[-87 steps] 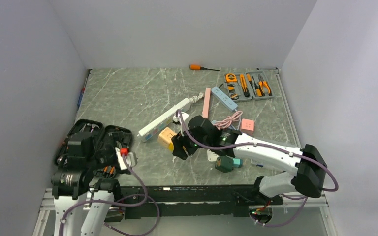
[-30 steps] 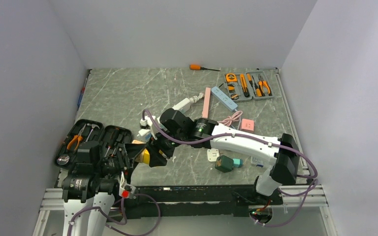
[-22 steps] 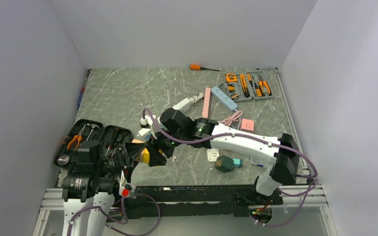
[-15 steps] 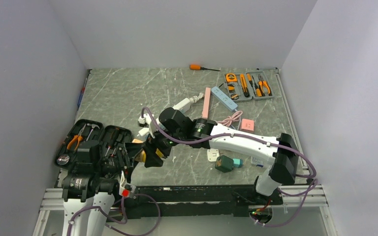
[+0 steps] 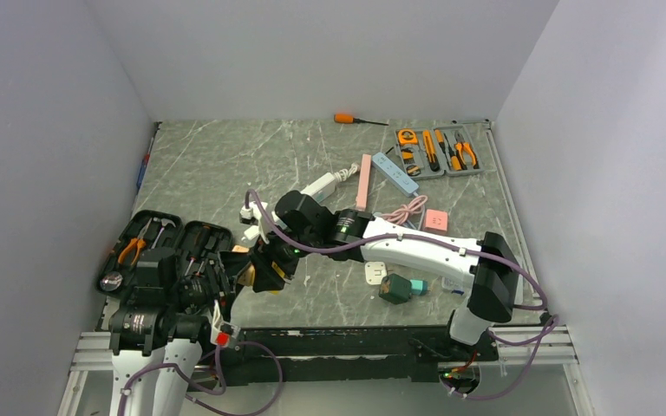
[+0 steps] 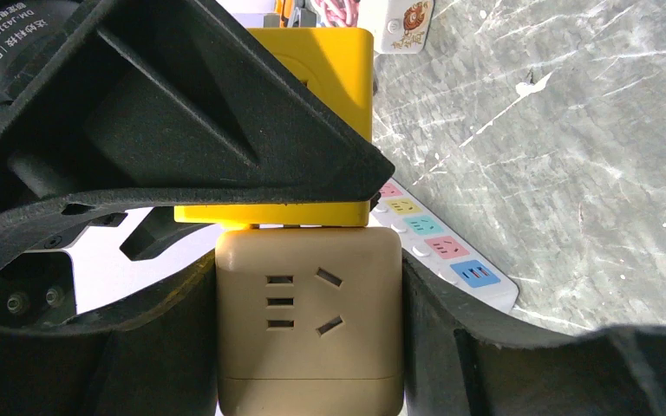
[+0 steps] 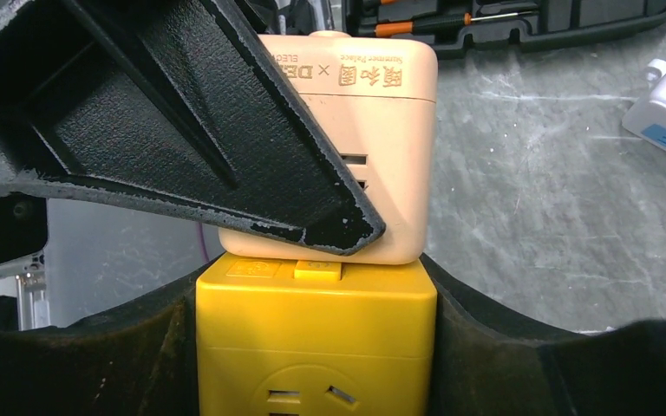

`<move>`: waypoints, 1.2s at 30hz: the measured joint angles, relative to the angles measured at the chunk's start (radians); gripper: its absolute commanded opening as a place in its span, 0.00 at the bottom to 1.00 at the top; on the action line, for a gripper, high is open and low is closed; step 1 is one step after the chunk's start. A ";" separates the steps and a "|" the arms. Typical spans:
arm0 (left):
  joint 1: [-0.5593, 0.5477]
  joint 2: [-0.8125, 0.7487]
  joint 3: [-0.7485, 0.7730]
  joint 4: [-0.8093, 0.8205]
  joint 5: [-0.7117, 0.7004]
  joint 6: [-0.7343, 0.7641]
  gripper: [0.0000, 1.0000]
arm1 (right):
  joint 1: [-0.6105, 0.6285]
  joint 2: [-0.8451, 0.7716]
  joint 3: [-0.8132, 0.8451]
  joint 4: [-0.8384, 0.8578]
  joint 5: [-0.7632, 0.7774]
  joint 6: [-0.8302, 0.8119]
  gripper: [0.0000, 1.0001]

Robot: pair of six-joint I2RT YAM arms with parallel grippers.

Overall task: Pull the plug off the socket
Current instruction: Remove the plug from the socket, then place the plug at the corner of the board.

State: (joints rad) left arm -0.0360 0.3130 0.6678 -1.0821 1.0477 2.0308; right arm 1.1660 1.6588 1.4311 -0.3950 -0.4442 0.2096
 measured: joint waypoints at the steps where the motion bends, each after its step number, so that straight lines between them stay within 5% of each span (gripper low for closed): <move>1: 0.000 0.001 0.000 0.000 0.000 0.000 0.00 | 0.000 0.000 0.000 0.000 0.001 0.000 0.07; 3: 0.000 0.005 0.000 0.000 -0.002 0.006 0.00 | 0.000 -0.002 -0.003 0.000 0.005 0.000 0.00; 19: -0.038 0.018 -0.049 0.023 0.041 0.040 0.00 | 0.019 -0.134 -0.192 0.098 0.090 0.001 0.00; 27: -0.003 0.045 -0.117 0.021 -0.355 0.039 0.00 | 0.013 -0.296 -0.286 -0.217 0.037 0.000 0.00; 36: -0.011 0.083 -0.115 0.037 -0.368 0.039 0.00 | -0.047 -0.321 -0.378 -0.245 0.143 0.011 0.00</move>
State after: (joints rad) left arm -0.0467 0.3958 0.5529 -1.0447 0.6800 2.0697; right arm 1.1194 1.3376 1.0534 -0.6395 -0.3016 0.2211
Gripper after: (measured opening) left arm 0.635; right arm 0.637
